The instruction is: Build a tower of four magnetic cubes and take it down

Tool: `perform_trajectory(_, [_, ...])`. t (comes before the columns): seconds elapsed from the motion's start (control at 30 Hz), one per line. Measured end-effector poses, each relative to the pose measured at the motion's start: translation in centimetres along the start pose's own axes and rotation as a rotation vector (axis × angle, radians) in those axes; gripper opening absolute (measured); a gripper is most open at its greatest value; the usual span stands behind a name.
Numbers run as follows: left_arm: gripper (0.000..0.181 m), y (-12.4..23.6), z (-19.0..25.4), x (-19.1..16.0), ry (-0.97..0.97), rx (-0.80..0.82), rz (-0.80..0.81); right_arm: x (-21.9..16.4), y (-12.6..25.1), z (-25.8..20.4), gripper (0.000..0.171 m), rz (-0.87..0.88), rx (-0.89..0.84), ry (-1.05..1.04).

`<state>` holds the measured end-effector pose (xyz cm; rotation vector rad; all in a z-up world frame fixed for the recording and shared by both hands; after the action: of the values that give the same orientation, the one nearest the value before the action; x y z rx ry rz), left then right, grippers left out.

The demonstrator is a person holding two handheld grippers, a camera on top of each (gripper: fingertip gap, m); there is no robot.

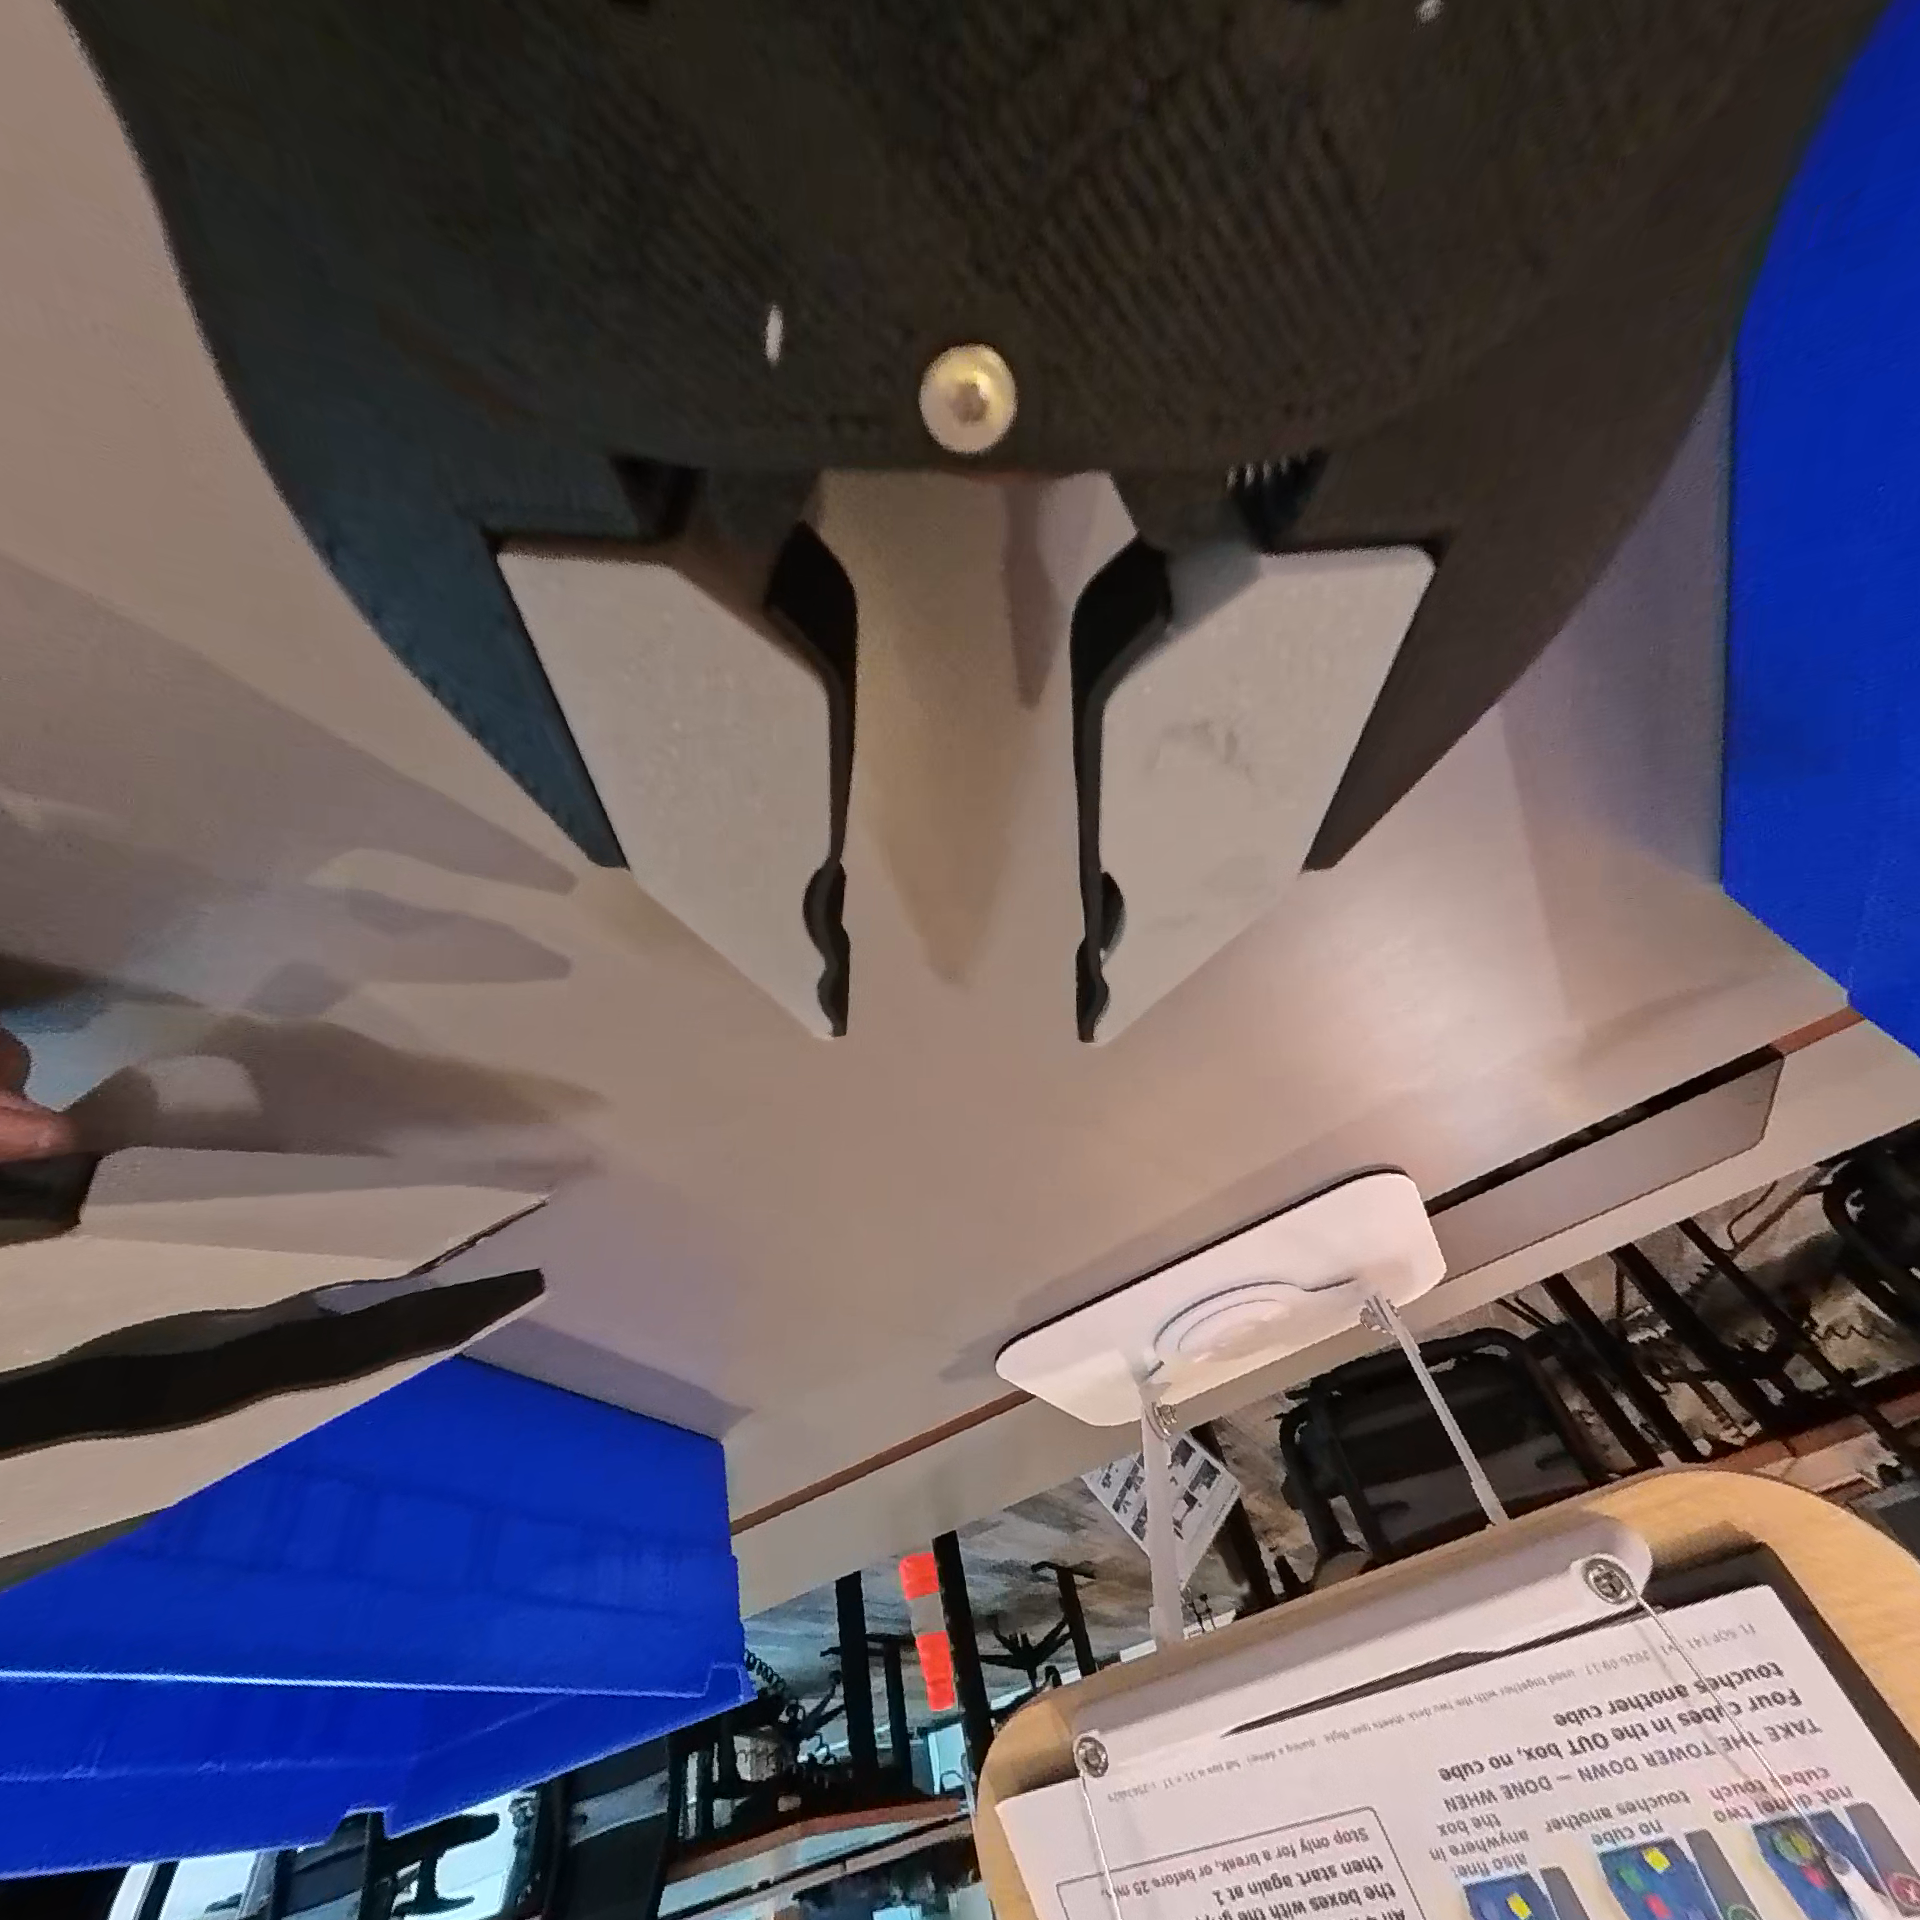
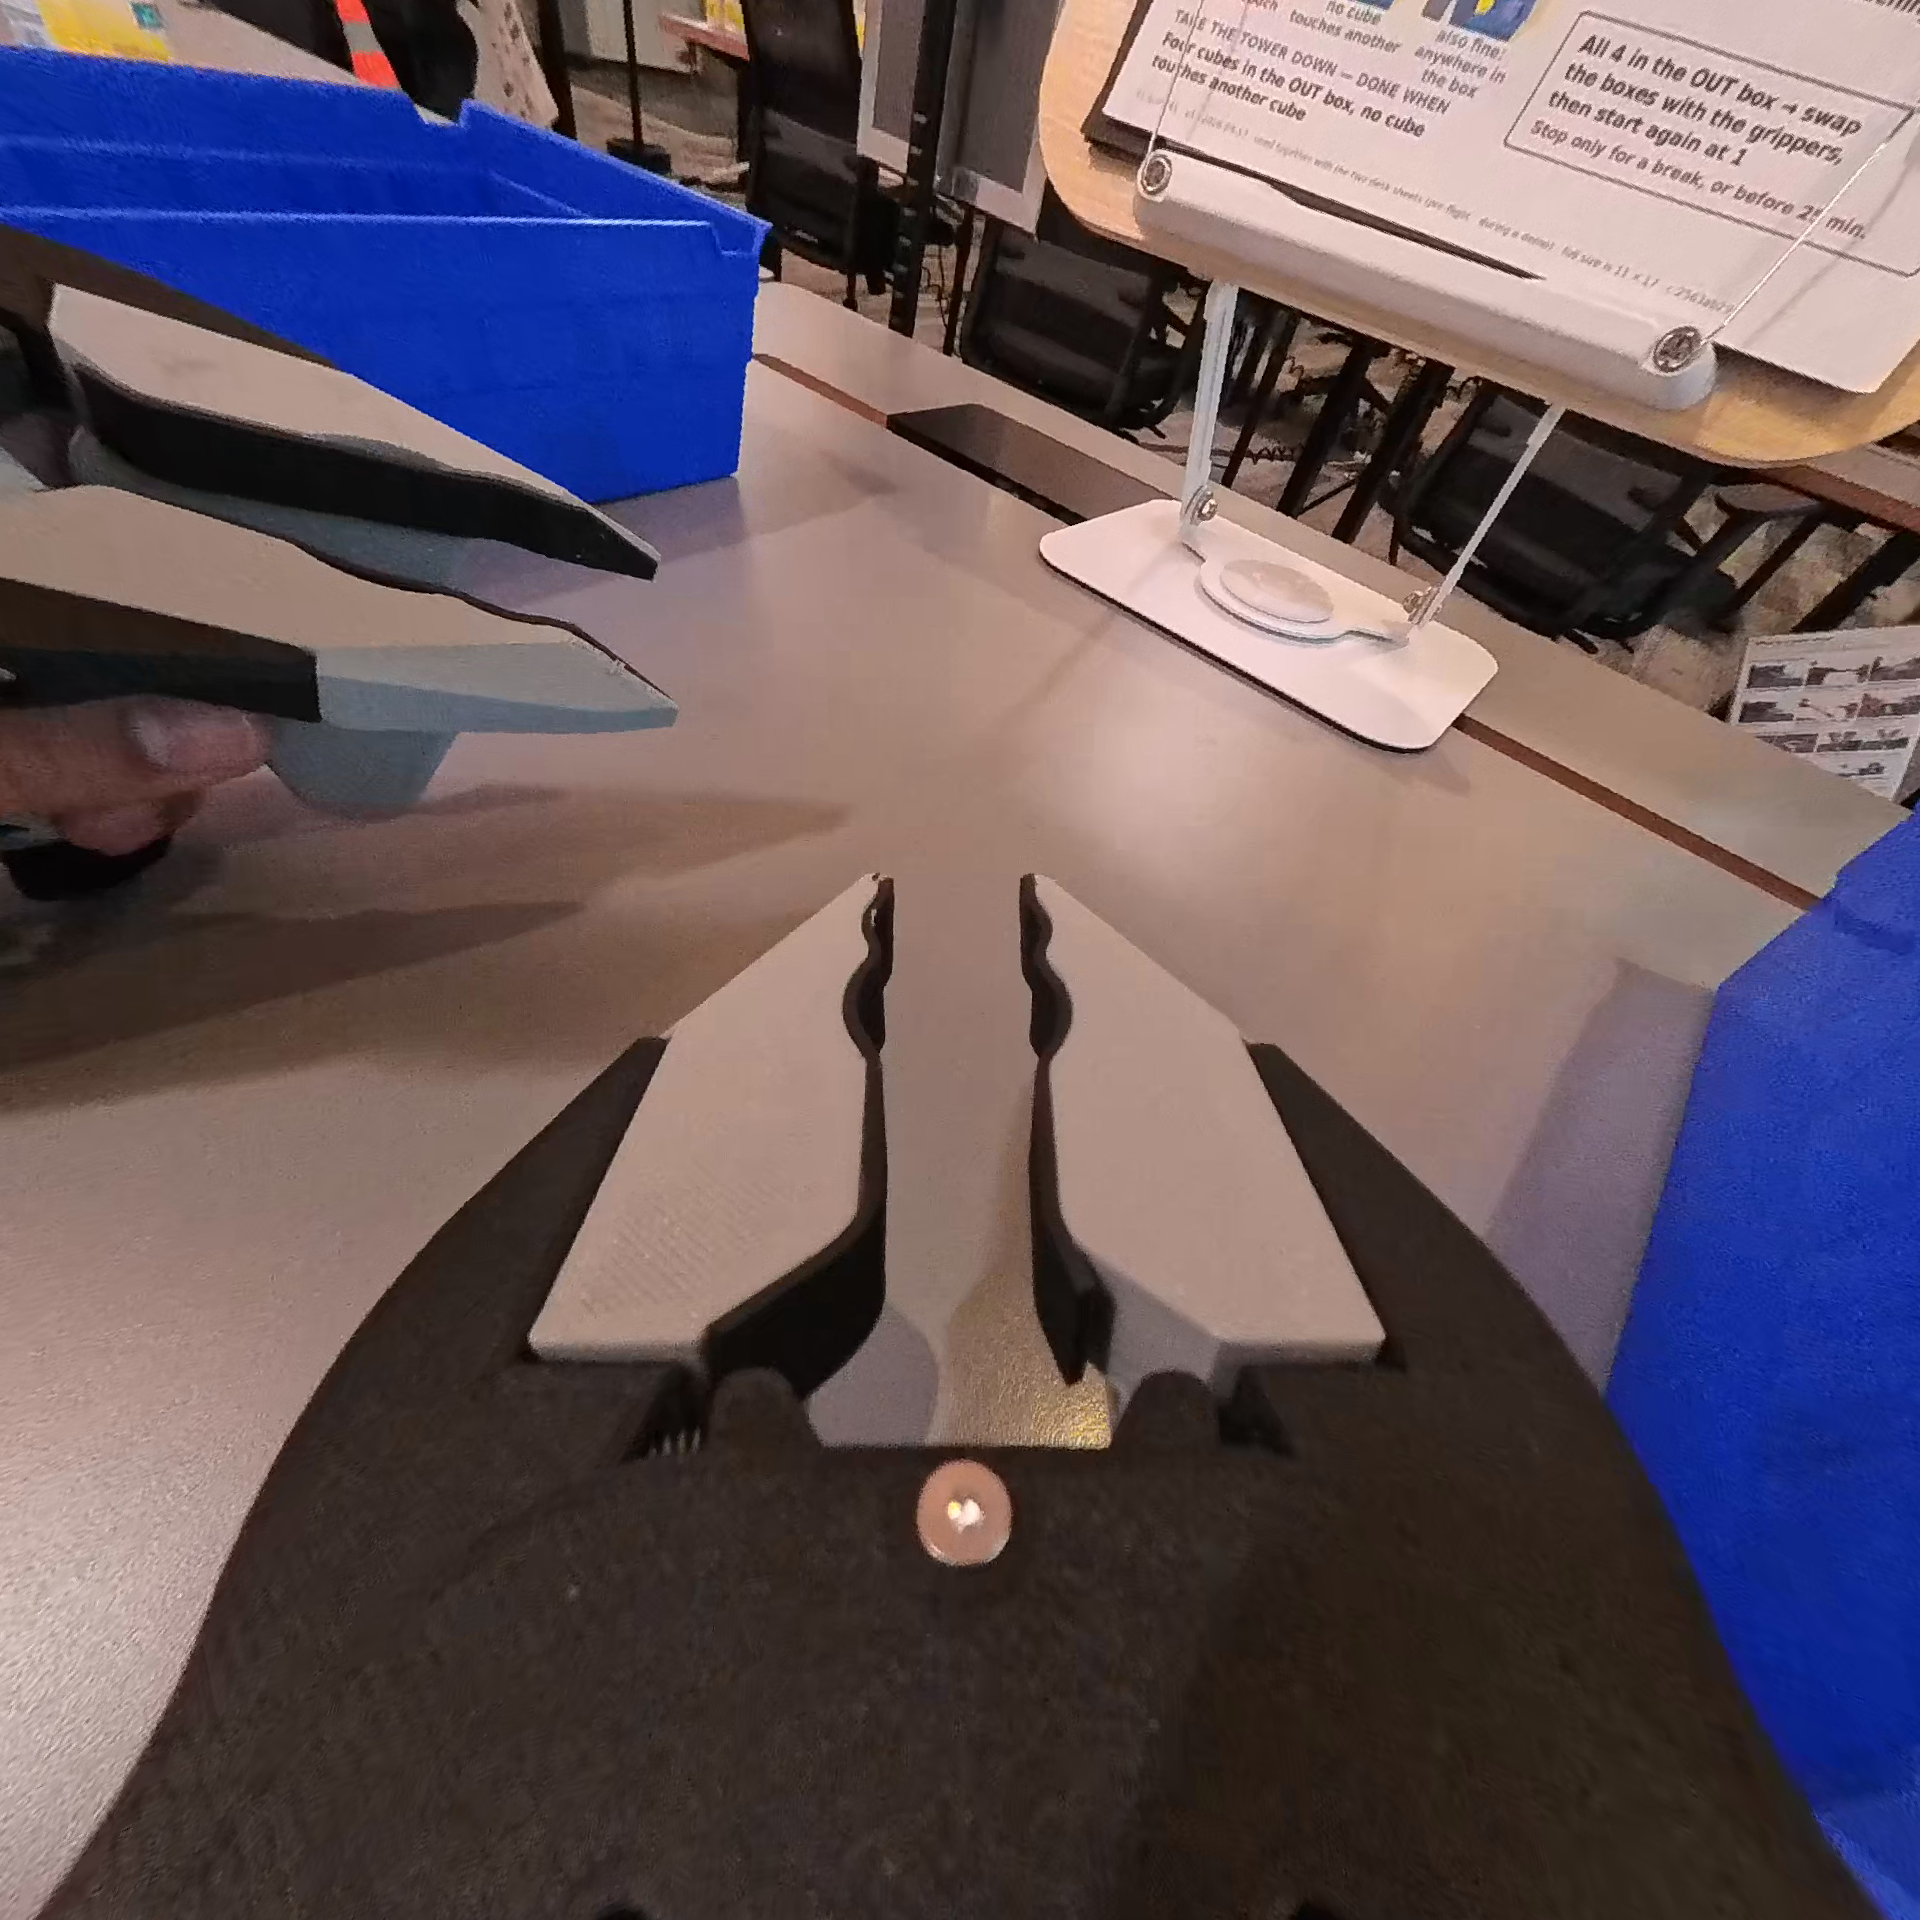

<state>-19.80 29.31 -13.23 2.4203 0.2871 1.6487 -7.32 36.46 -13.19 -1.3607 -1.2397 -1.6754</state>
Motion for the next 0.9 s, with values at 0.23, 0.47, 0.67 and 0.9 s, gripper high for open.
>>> perform_trajectory(0.23, [0.057, -0.2, 0.0, -0.2, -0.010, 0.018, -0.024, 0.1, 0.1, -0.1, 0.021, 0.014, -0.005, 0.011])
perform_trajectory(0.47, [0.089, 0.1, -0.6, 0.0, 0.029, 0.037, 0.009, 0.2, 0.1, 0.1, 0.039, 0.033, -0.080, 0.089])
perform_trajectory(0.67, [0.093, 0.2, -0.7, 0.0, 0.046, 0.028, 0.020, 0.2, 0.0, 0.5, 0.063, 0.031, -0.108, 0.056])
perform_trajectory(0.9, [0.087, 5.2, -3.6, 3.7, -0.093, 0.098, 0.071, 0.3, -0.1, 0.6, 0.063, 0.033, -0.089, 0.029])
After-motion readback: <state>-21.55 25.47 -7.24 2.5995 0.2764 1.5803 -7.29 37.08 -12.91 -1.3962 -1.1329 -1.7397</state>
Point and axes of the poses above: each gripper's, where its closed fingertips meet, y back along the fingers, x out of its top, z = x × y across the jaws, the point moved 5 cm from there along y, back along the fingers, and after that the axes turned 10 degrees about -y, right-handed, at the moved point
